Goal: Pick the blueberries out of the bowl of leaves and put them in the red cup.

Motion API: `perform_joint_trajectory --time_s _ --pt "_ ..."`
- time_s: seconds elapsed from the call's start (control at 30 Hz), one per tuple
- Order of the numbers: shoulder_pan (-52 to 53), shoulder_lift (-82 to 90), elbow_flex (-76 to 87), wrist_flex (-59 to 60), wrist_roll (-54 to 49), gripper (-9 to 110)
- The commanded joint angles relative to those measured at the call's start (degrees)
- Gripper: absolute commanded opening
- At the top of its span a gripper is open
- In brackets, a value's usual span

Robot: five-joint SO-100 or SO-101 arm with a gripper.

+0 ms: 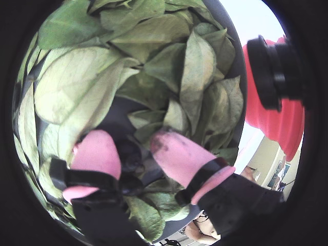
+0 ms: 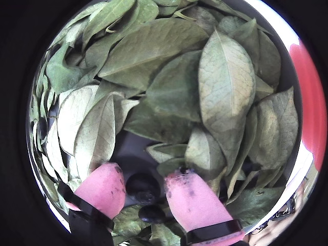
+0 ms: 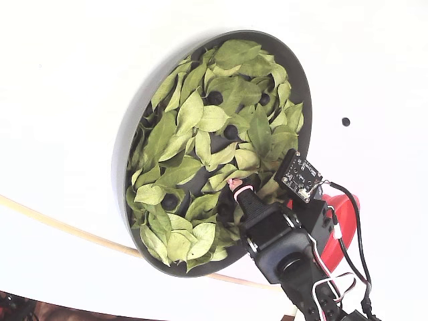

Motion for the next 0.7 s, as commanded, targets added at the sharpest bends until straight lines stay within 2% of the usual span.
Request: perform_joint_trajectory --time_s 0.0,0.67 --pt "-0.3 0.8 1.3 -0.4 0.4 16" --pt "-0.6 3.2 1.9 3.1 3.3 16"
